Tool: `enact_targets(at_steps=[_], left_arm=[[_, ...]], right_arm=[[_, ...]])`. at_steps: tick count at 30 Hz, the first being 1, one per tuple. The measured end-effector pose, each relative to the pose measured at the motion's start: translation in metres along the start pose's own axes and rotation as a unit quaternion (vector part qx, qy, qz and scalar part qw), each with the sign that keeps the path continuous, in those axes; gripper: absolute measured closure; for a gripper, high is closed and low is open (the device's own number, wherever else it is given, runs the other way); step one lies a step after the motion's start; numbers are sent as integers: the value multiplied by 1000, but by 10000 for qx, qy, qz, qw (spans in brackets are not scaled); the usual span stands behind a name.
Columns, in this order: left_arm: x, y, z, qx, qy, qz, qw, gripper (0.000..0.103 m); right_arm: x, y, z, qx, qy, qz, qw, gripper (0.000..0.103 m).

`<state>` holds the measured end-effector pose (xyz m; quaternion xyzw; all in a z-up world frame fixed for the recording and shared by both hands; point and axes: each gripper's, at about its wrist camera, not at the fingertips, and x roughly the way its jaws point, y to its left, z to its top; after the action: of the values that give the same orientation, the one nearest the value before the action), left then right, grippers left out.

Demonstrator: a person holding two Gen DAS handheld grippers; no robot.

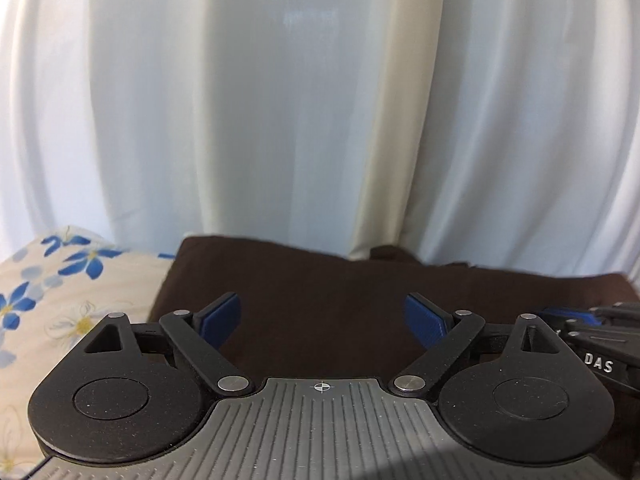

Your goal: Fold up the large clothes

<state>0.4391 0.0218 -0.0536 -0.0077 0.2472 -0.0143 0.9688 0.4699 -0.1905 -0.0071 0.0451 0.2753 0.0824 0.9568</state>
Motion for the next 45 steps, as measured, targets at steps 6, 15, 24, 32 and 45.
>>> enact_targets(at_steps=[6, 15, 24, 32, 45], left_arm=[[39, 0, -29, -211, 101, 154, 9996, 6], [47, 6, -30, -261, 243, -46, 9994, 2], [45, 2, -32, -97, 317, 53, 9994, 1], [34, -4, -35, 164, 432, 178, 9988, 1], [-1, -1, -43, 339, 654, 62, 9973, 1]], right_arm=[[50, -18, -26, -742, 203, -861, 9933, 103], [33, -60, -21, 175, 315, -559, 9978, 103], [-67, -106, -72, 3375, 413, 689, 9379, 52], [-32, -120, -88, 4222, 726, 930, 8988, 76], [-69, -111, -86, 3795, 712, 672, 9200, 57]])
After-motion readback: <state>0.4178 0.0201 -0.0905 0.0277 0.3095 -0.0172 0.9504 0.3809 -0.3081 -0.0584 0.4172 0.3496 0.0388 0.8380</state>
